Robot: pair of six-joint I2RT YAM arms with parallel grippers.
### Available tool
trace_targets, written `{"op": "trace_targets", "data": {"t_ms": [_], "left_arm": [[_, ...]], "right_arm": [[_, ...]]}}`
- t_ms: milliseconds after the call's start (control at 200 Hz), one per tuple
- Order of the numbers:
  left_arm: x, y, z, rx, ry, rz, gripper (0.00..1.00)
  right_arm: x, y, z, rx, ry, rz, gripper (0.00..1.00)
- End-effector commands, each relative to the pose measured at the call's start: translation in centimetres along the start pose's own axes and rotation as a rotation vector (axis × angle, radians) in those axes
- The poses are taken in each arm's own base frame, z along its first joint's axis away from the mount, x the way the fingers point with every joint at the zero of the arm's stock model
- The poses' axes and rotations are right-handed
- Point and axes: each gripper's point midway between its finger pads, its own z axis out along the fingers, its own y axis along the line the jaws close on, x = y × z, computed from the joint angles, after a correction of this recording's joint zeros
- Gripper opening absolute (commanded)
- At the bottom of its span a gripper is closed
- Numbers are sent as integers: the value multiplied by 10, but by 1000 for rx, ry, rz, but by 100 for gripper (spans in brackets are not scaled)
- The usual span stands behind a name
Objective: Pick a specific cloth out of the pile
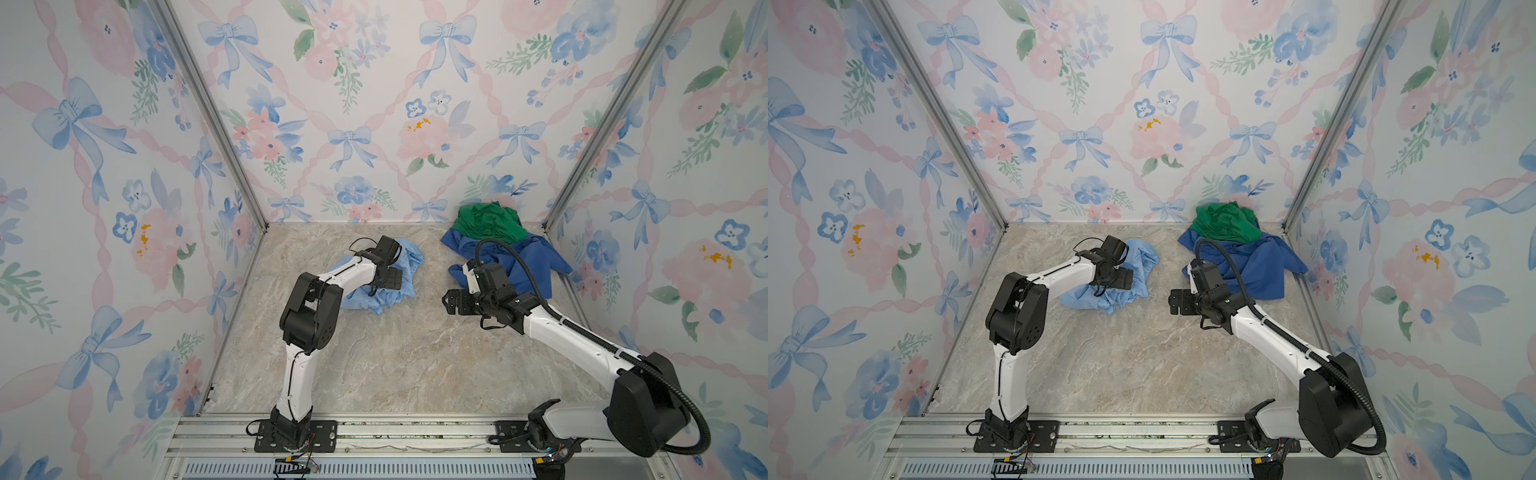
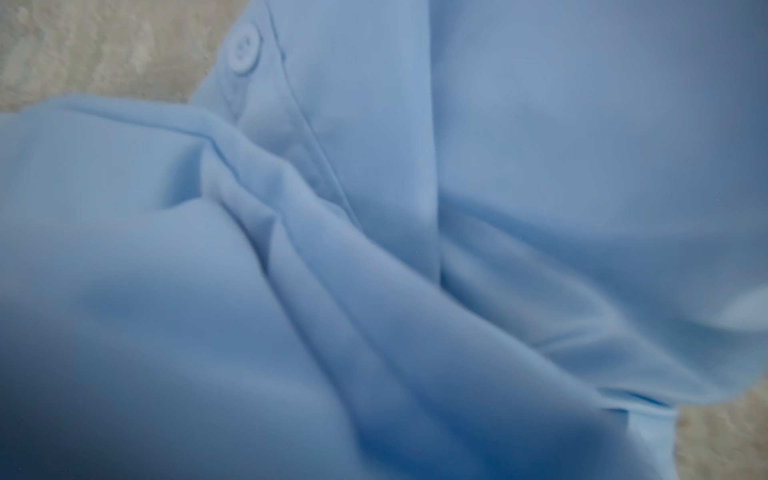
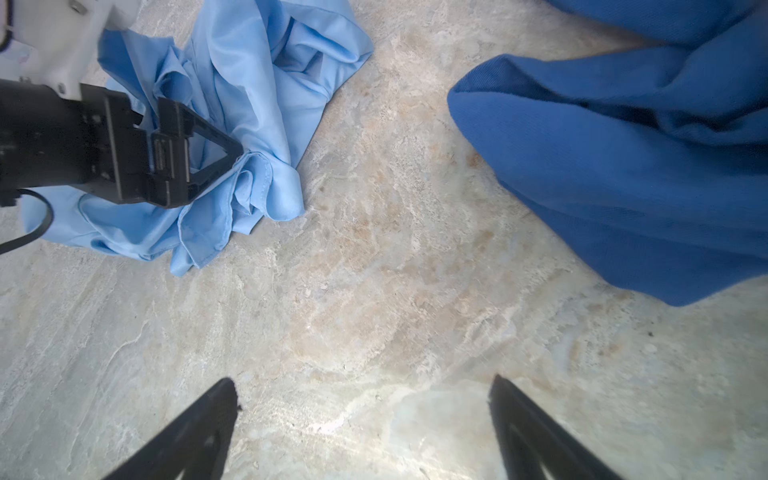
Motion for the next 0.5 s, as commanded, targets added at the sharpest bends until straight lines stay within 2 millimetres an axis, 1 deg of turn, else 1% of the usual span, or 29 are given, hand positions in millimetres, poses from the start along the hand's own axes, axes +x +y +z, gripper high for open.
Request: {"op": "trace_targets", "data": {"t_ms": [0,70,210,230,260,295,360,415,445,485,495], "left_arm": [[23,22,27,-106,103,48,98],[28,24,35,-127,119,66,98],[45,19,54,-80,185,69,98],[48,19,58,-75,195,75,96],[51,17,61,-64,205,83,90],[56,16,66,-58,220,87,82],[61,15,71,-33,242,78,63],[61,13,73,11,255,51,40],[61,13,74,37,262,35,22],[56,11,71,71,260,19,1],[55,12,71,75,259,15,0]], "right_arm": [[-9,9,1,-21,-10,-16,97],[-6,9,2,-17,1,-18,97],[-2,7,2,-6,8,-18,97],[-2,6,2,-3,7,-17,97],[-2,5,1,0,6,-16,97],[-3,5,1,3,5,-18,97],[-4,5,-1,3,4,-19,97],[-6,4,-2,8,-1,-21,97],[-5,4,-3,10,-1,-24,97],[-6,4,-4,12,-2,-24,97],[-6,3,-4,14,-2,-24,97]]}}
